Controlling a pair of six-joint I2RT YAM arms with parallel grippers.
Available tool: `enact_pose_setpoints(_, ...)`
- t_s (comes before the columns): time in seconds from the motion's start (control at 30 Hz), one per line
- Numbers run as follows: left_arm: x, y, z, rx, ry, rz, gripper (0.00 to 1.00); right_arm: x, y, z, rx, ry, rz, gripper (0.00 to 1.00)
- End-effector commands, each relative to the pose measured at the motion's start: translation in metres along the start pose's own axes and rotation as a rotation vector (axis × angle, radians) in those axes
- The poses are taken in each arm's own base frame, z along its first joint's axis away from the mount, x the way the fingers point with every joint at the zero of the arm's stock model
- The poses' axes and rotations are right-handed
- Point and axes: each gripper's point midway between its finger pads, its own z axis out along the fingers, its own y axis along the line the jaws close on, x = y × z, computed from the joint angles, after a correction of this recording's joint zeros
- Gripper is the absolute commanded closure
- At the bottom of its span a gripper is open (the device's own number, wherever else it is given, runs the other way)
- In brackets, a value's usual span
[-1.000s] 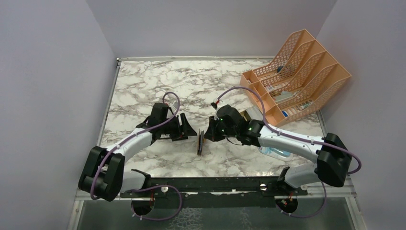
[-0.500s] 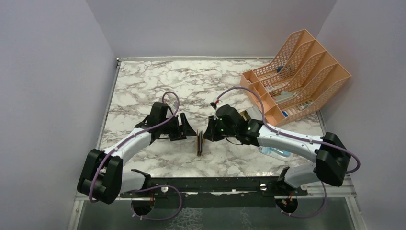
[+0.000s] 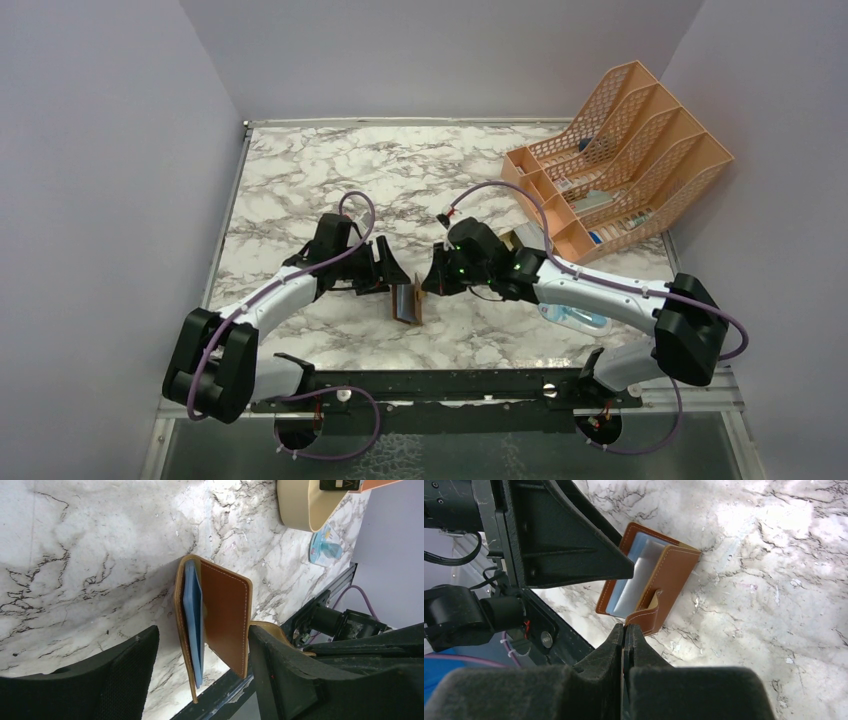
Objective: Put the credit cards into the card holder
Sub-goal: Open the card holder at the center of the board.
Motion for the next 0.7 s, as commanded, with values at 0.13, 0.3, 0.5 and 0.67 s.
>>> enact_pose_setpoints(0.13,-0.003,0.009,0.007,-0.034,-0.004,0.029,0.41,0.01,-0.033,-0.014,0.132,-0.018,-0.012,0.99)
enact_pose_setpoints(0.3,-0.002,0.012,0.01,-0.036,0.005,0.025,0.54,0.021,-0.043,-0.016,0.155,-0.008,-0.005,0.99)
enact_pose_setpoints(0.5,0.004,0.016,0.016,-0.02,0.029,0.026,0.79,0.027,-0.048,-0.017,0.161,-0.002,0.002,0.99)
enact_pose_setpoints(0.67,0.005,0.016,0.016,-0.017,0.029,0.028,0.82,0.03,-0.054,-0.018,0.178,-0.006,0.001,0.99)
